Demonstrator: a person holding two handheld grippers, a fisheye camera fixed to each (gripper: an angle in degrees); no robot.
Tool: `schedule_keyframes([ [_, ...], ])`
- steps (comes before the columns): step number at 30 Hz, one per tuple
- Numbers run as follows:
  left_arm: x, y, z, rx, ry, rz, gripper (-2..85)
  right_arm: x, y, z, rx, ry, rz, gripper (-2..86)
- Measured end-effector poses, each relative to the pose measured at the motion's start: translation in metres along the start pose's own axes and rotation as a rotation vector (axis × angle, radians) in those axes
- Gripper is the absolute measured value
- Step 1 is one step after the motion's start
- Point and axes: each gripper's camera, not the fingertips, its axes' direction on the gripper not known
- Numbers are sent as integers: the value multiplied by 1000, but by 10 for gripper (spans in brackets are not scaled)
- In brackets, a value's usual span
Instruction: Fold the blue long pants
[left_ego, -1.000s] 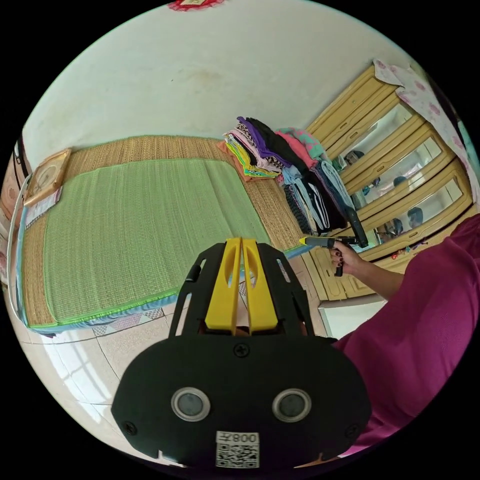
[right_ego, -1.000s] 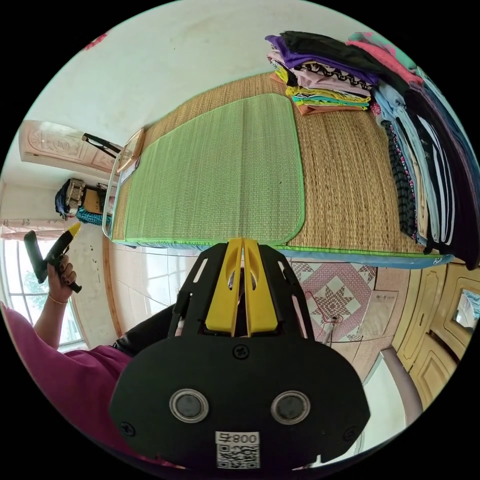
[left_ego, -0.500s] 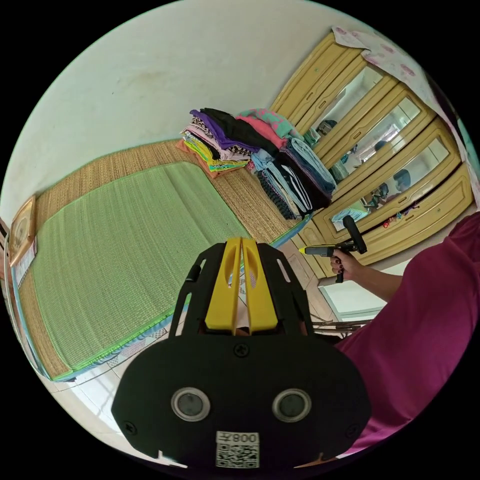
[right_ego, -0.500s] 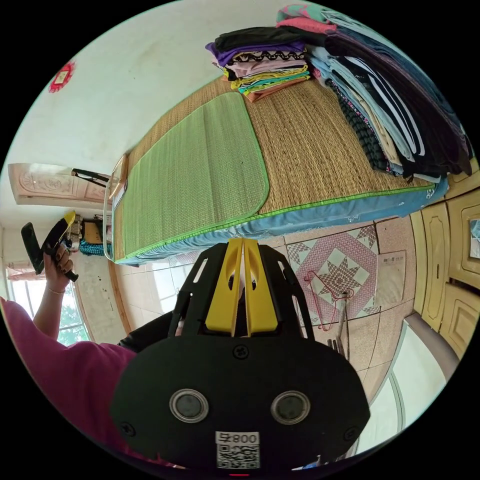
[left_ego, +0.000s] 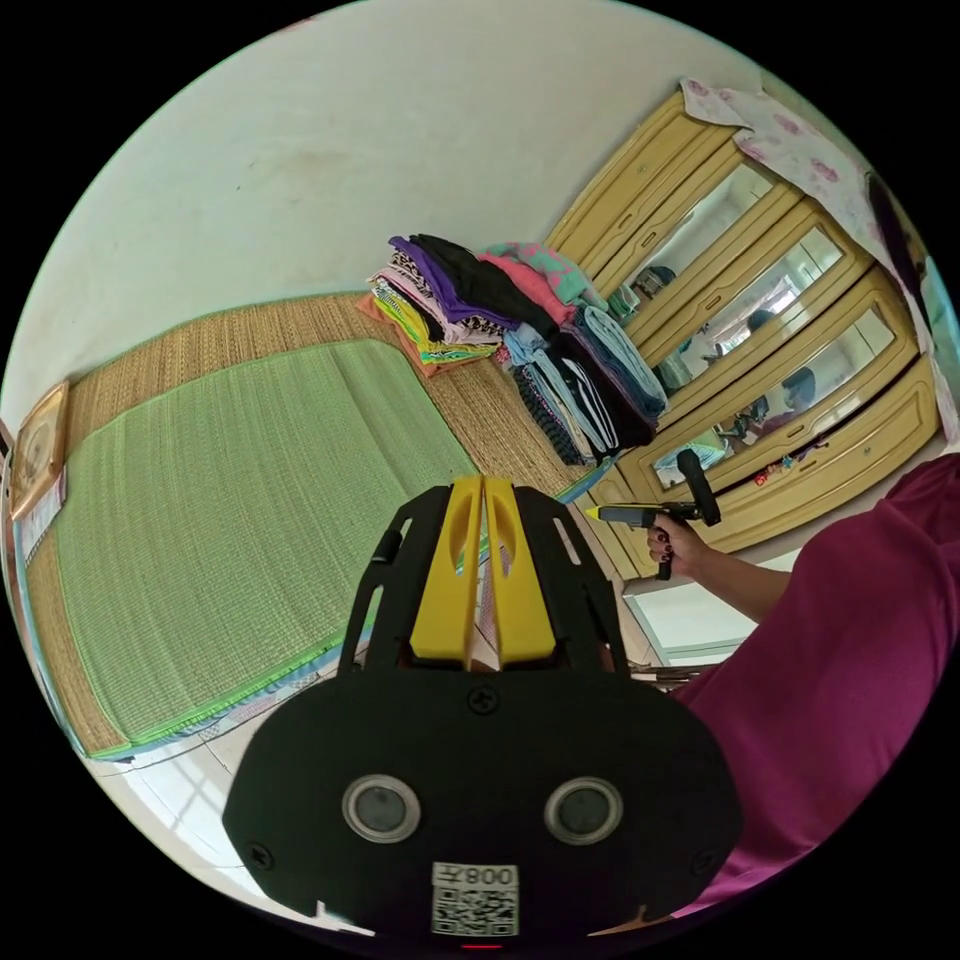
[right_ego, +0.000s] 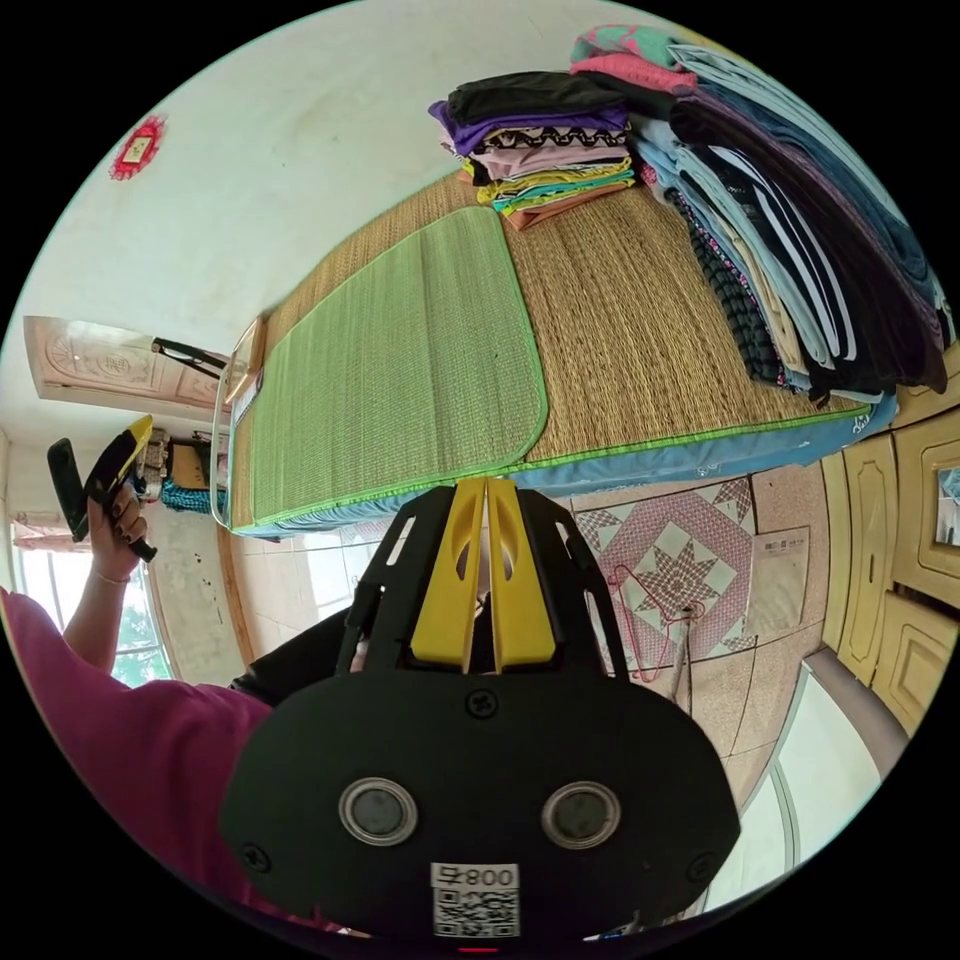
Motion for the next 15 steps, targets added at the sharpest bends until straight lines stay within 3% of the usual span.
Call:
schedule_keyframes([
  [15, -22, -79, 74, 1, 148, 70, 1, -44, -36, -53, 199, 121, 97, 40],
])
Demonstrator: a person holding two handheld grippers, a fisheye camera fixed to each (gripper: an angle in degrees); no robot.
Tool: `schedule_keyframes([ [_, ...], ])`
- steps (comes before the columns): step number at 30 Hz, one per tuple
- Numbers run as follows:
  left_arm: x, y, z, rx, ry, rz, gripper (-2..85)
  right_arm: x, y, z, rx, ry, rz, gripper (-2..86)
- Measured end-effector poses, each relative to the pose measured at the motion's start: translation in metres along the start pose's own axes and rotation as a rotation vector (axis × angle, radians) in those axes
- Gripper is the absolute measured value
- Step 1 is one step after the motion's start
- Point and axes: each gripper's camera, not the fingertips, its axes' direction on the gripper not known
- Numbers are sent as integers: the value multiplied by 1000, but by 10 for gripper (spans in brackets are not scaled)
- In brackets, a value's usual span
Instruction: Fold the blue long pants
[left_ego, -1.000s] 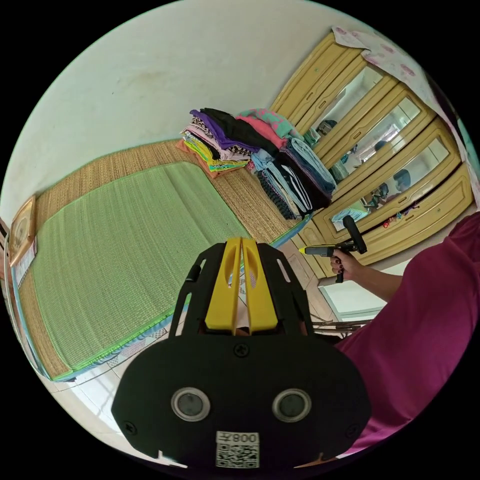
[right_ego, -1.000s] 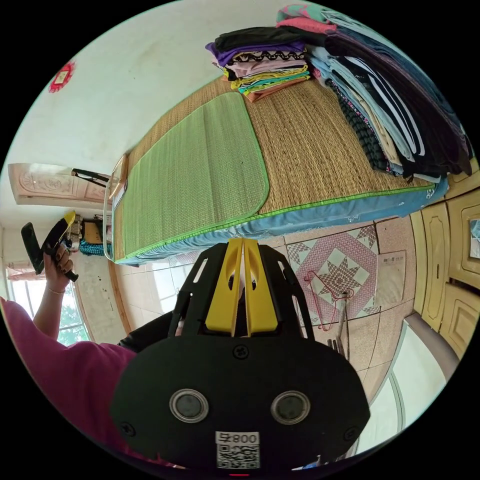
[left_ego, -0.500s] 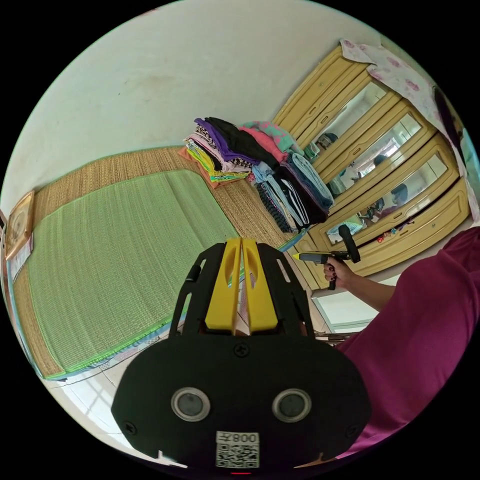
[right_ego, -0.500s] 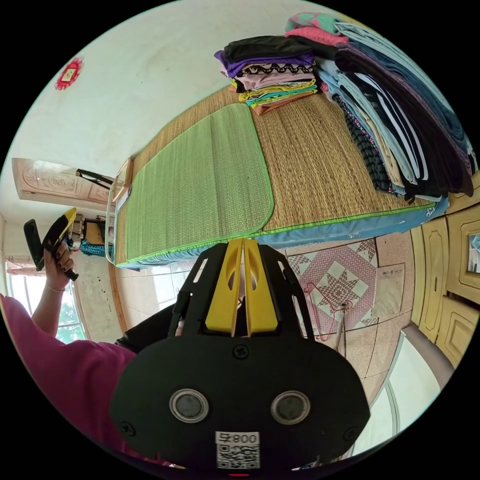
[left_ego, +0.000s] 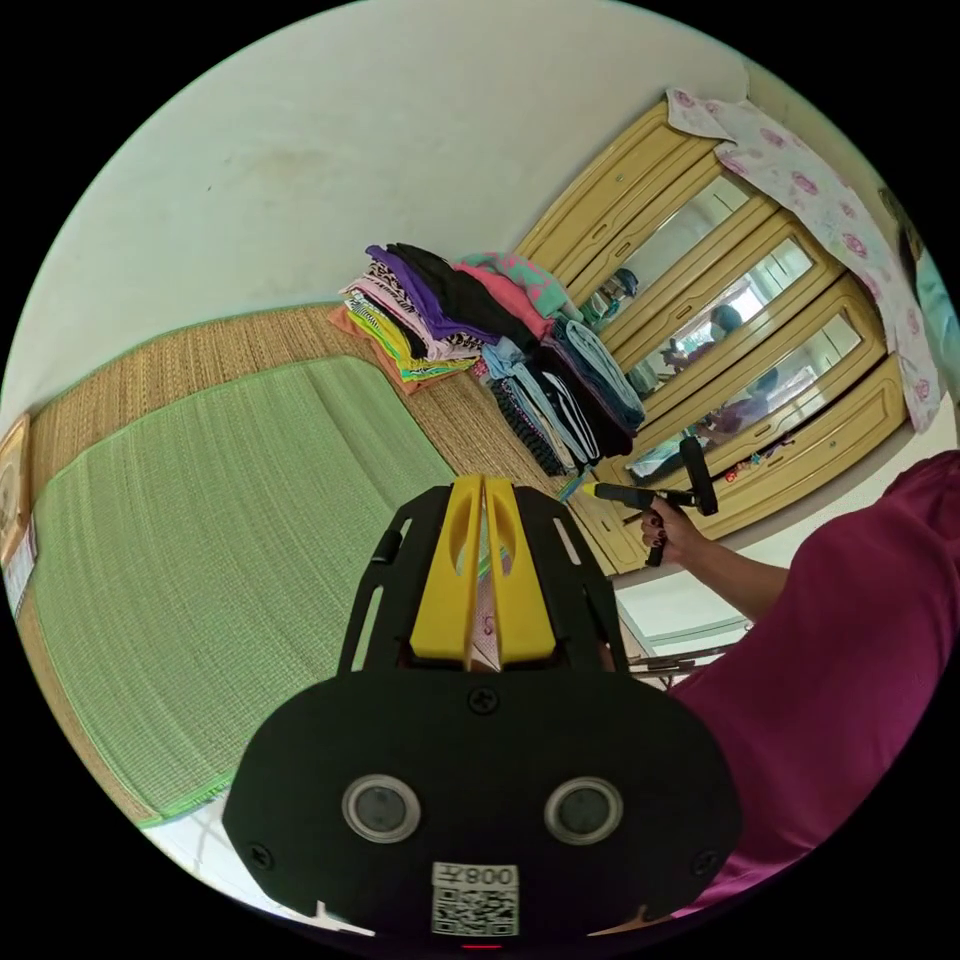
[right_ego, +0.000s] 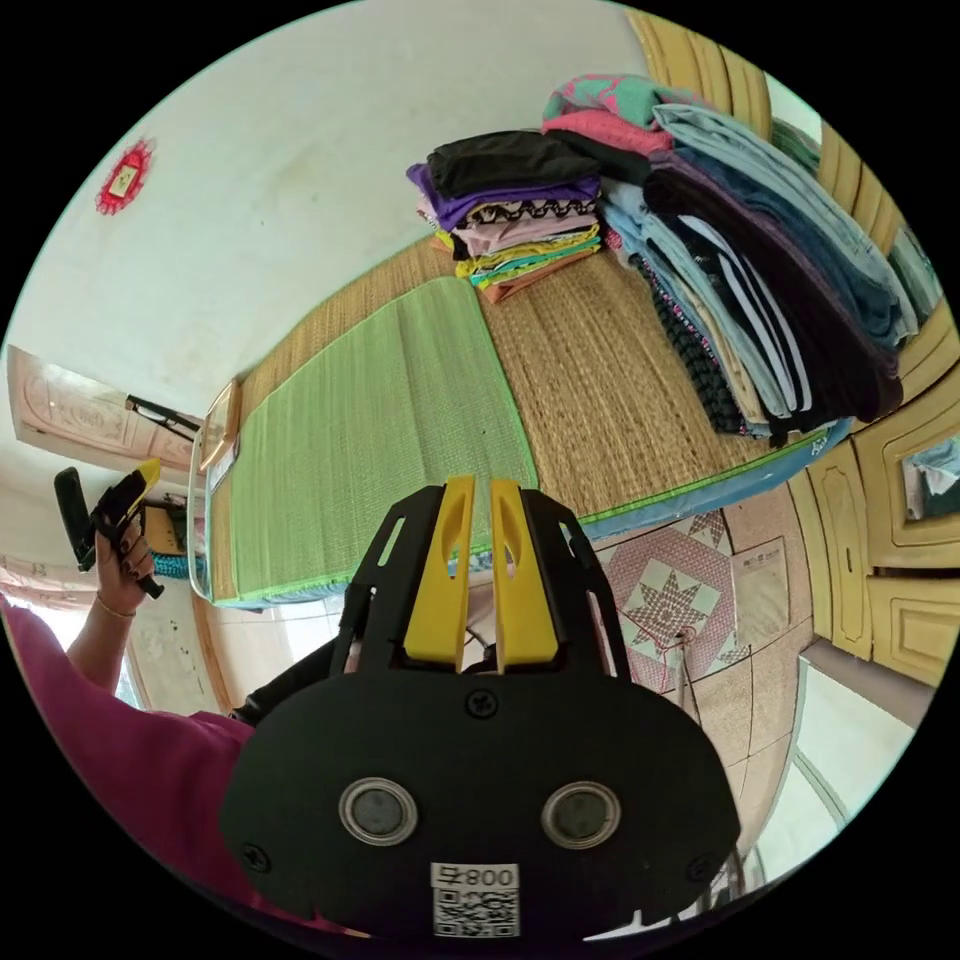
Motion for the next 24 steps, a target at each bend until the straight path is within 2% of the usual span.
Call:
schedule_keyframes([
  [9, -7, -81, 84, -93, 229, 139, 2, 5, -48, -88, 313, 230, 161, 80],
  [13, 10, -114, 134, -134, 265, 190, 3, 28, -84, -114, 420, 318, 181, 87],
  [19, 45, -148, 222, -160, 263, 200, 2, 84, -172, -128, 519, 379, 131, 104],
  [24, 65, -169, 307, -230, 317, 163, 2, 113, -237, -129, 516, 471, 75, 107],
])
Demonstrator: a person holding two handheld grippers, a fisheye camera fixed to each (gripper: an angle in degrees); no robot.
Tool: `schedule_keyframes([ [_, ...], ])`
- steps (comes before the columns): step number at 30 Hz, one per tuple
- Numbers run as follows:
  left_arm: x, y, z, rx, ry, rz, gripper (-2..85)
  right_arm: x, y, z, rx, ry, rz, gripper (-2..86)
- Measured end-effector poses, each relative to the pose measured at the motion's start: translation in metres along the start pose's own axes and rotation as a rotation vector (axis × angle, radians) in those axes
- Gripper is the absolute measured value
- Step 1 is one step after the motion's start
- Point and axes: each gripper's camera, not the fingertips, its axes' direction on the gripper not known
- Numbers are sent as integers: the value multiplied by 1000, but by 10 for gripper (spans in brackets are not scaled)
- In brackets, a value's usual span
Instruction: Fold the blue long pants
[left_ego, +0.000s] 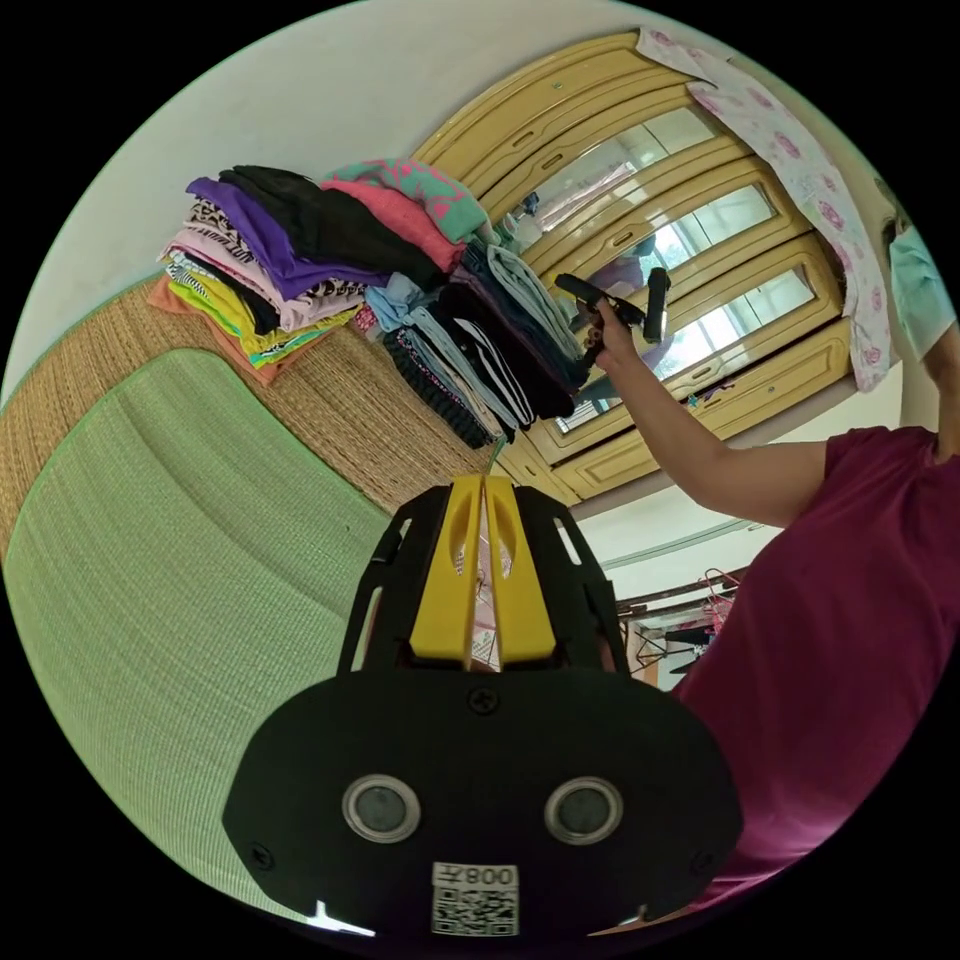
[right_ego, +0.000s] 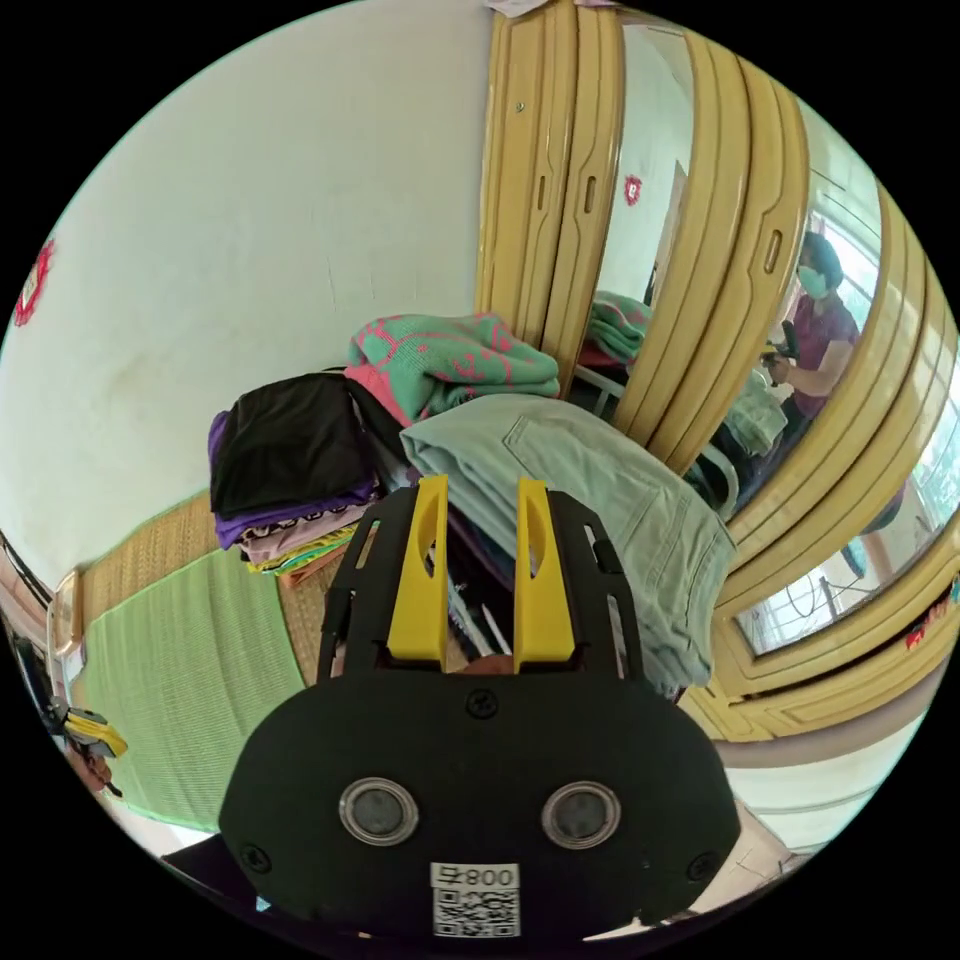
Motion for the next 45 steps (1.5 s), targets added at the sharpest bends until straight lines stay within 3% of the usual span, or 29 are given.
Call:
schedule_keyframes([
  [6, -3, -37, 60, -13, 45, 7, 1, -8, -19, 52, -86, 80, -134, 108],
  [14, -15, -46, 104, -18, 77, -21, 1, -7, -16, 63, -59, 188, -163, 96],
  [20, -27, -35, 123, -2, 98, -54, 1, 36, -12, 37, 9, 96, 0, 46],
  [28, -41, -2, 136, 45, 131, -97, 2, 136, 18, -31, 195, -196, 447, 22],
  [33, -50, 34, 135, 73, 128, -112, 2, 145, 38, -103, 367, -244, 481, 16],
  [41, -56, 110, 116, 154, 94, -133, 1, 46, 45, -248, 649, -360, 250, 12],
  [45, -57, 171, 98, 218, 55, -150, 1, -53, 62, -317, 817, -556, 46, 14],
])
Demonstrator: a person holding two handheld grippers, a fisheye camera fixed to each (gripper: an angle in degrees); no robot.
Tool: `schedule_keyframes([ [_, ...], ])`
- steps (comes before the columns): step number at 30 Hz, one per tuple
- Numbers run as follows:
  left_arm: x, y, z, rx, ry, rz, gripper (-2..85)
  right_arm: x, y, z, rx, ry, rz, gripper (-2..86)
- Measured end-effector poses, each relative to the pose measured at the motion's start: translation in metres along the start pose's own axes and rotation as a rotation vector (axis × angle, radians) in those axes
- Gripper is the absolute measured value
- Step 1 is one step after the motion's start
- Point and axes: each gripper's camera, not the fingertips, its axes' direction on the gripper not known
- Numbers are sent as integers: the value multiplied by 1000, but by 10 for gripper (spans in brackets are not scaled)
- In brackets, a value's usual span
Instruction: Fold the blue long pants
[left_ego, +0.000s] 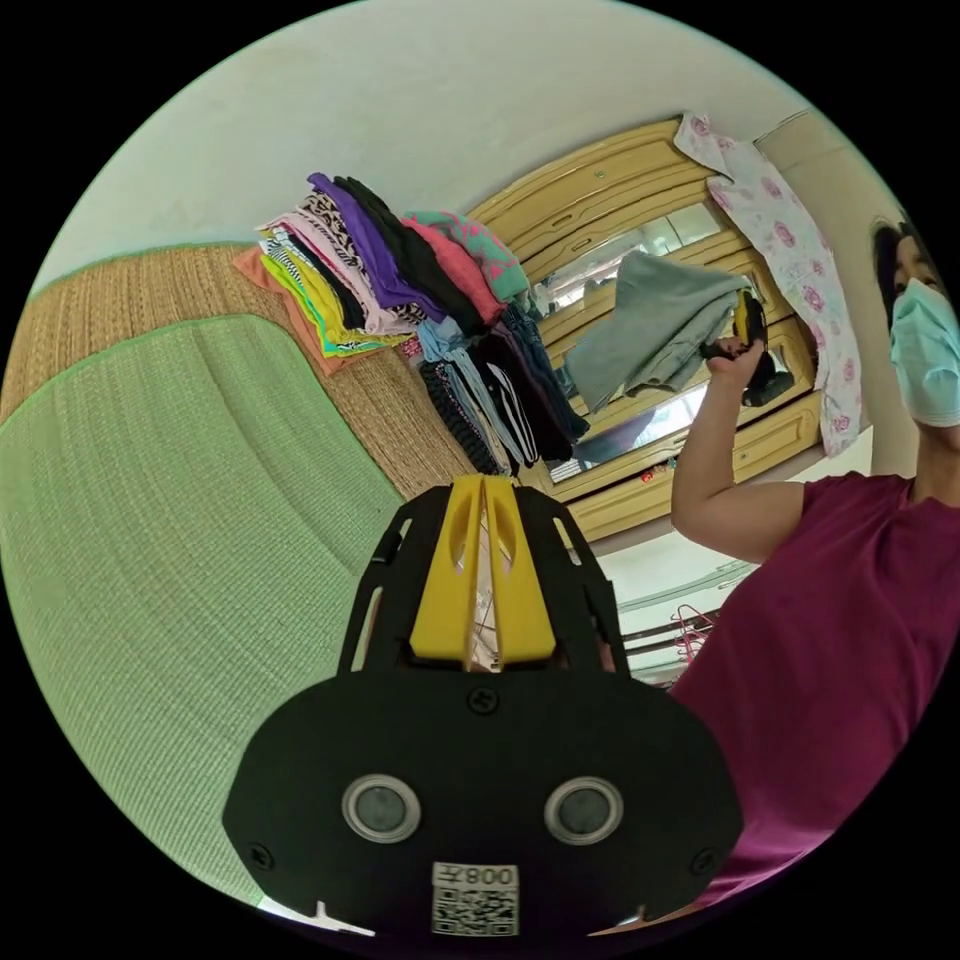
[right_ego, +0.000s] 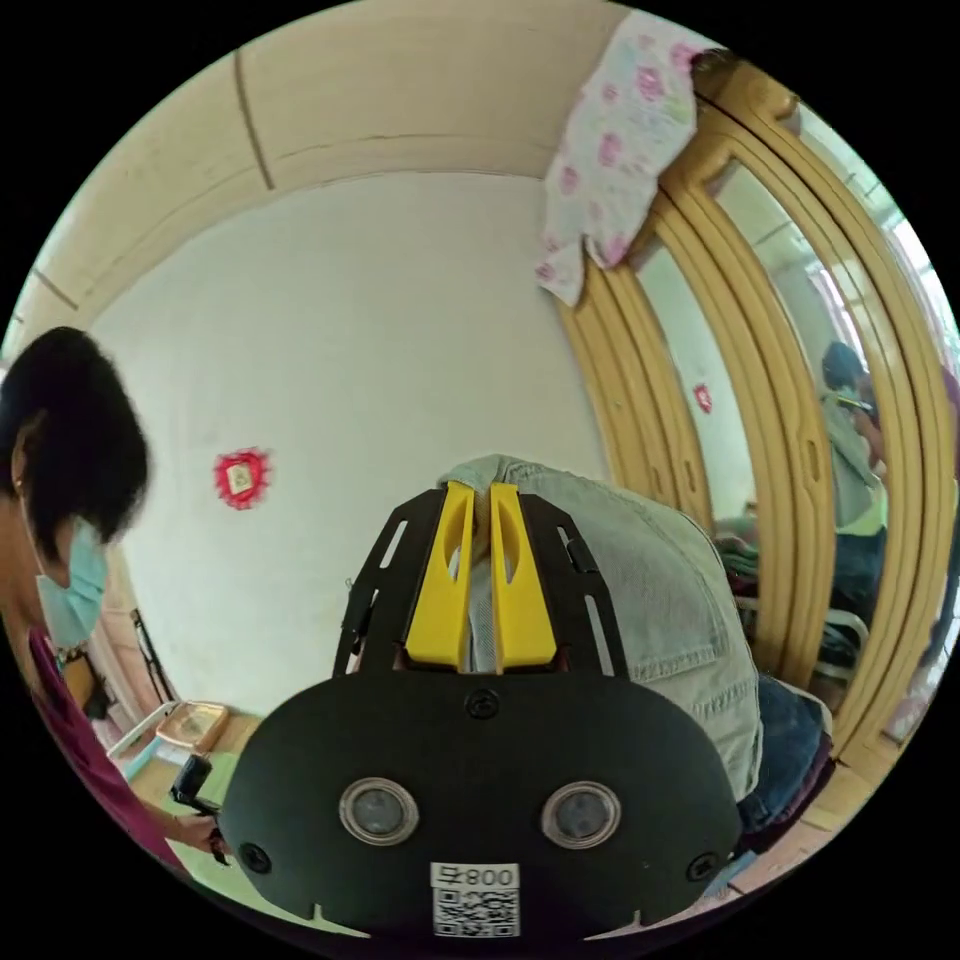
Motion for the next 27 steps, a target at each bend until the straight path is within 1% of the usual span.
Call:
schedule_keyframes([
  [1, -1, 9, -5, 11, -6, -4, 1, -35, 4, 6, -2, -100, -26, 15],
  [2, -5, 29, -15, 33, -19, -15, 1, -53, 7, 10, -15, -155, -43, 15],
  [4, -9, 61, -31, 66, -45, -27, 2, -135, 37, 37, -117, -376, -101, 18],
  [5, -12, 84, -43, 83, -74, -37, 2, -157, 50, 46, -160, -435, -115, 19],
  [7, -19, 125, -60, 105, -133, -61, 2, -255, 128, 81, -373, -661, -144, 24],
  [8, -26, 156, -73, 122, -177, -93, 2, -281, 154, 89, -436, -710, -155, 26],
  [10, -39, 207, -91, 150, -240, -159, 1, -381, 283, 116, -759, -847, -185, 28],
  [11, -47, 245, -102, 169, -286, -210, 1, -405, 321, 119, -848, -854, -203, 26],
  [12, -55, 284, -111, 187, -338, -269, 2, -453, 397, 118, -1005, -821, -324, 23],
  [13, -58, 304, -115, 197, -358, -300, 2, -488, 470, 114, -1159, -730, -397, 17],
  [14, -63, 343, -122, 225, -382, -353, 2, -500, 501, 110, -1214, -736, -418, 13],
  [15, -65, 381, -126, 258, -389, -399, 2, -514, 550, 98, -1305, -820, -361, 7],
  [16, -65, 400, -127, 275, -390, -418, 3, -520, 580, 88, -1359, -896, -269, 3],
  [17, -64, 432, -125, 295, -390, -439, 3, -523, 592, 83, -1372, -910, -242, 1],
  [18, -62, 460, -120, 299, -387, -462, 4, -529, 611, 73, -1399, -882, -226, -1],
  [20, -57, 489, -110, 301, -358, -482, 6, -535, 627, 58, -1432, -876, -189, -3],
  [21, -52, 500, -102, 298, -334, -457, 8, -536, 633, 50, -1454, -884, -151, -4],
  [25, -43, 500, -77, 284, -319, -327, 24, -529, 655, 30, -1523, -783, -113, -4],
  [27, -41, 480, -56, 287, -277, -232, 45, -520, 668, 28, -1558, -749, -57, -4],
])
